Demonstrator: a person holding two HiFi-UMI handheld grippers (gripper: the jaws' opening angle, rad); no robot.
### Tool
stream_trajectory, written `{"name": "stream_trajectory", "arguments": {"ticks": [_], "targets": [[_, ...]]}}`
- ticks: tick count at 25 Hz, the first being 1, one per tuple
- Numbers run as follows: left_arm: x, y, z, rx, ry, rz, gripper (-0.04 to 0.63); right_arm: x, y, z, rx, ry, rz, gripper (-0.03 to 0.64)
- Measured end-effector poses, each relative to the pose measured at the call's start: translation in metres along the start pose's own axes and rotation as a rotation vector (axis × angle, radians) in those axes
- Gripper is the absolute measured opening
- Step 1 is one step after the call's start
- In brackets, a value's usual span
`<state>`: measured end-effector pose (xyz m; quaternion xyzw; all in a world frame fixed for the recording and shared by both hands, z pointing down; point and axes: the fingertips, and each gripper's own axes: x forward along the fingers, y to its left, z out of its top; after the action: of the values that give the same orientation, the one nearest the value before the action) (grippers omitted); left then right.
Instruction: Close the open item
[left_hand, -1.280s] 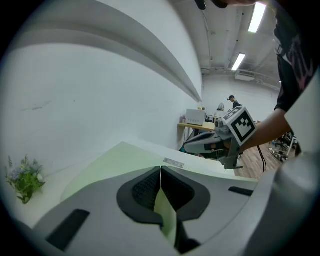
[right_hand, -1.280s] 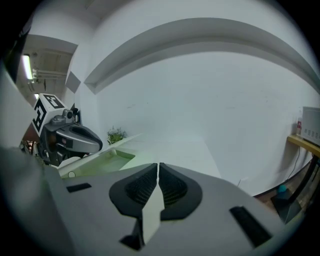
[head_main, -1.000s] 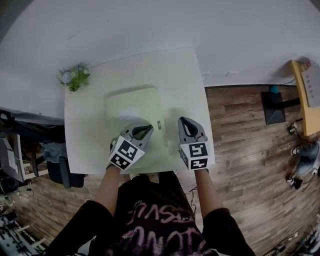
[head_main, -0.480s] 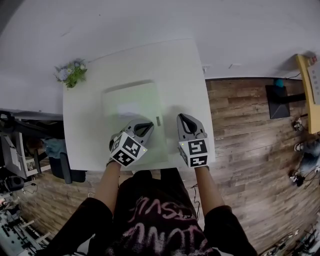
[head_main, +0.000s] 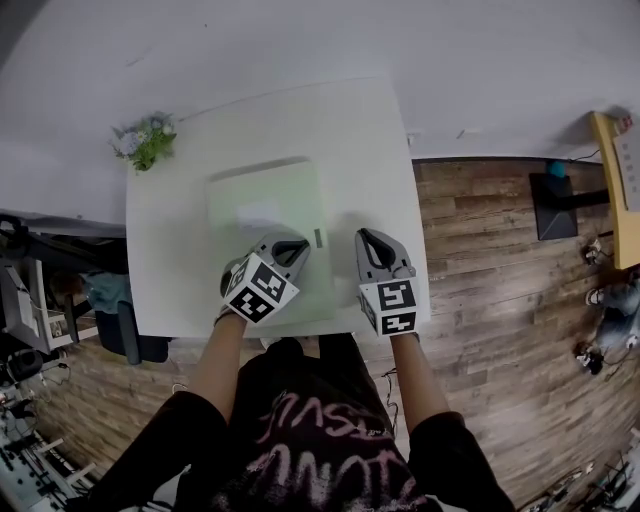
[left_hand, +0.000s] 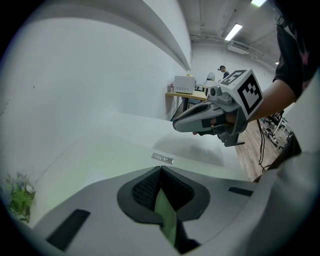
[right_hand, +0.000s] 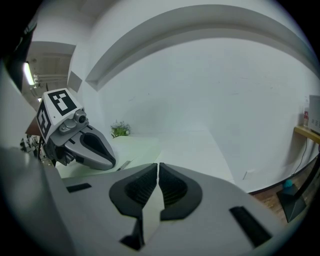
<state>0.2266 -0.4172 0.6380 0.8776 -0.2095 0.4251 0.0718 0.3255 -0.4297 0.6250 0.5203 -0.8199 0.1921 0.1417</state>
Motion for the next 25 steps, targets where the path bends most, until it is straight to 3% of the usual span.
{"name": "stream_trajectory", "arguments": {"ticks": [7,11,17,25], "targets": [[-0.009,0.003,0.004,-0.007,-0.045,0.019,0.012,-0.008,0.012,0.01,-0.024,-0.015,-0.017,0.026],[-0.022,0.012,0.012,-0.074,-0.142,0.04,0.012,-0.014,0.021,0.019,-0.045,-0.025,-0.033,0.026],[-0.057,0.026,0.017,-0.11,-0.246,0.098,0.012,-0.022,0.041,0.034,-0.074,-0.042,-0.055,0.026],[-0.121,0.051,0.0,-0.214,-0.384,0.189,0.012,-0.027,0.087,0.061,-0.116,-0.089,-0.075,0.026]]}}
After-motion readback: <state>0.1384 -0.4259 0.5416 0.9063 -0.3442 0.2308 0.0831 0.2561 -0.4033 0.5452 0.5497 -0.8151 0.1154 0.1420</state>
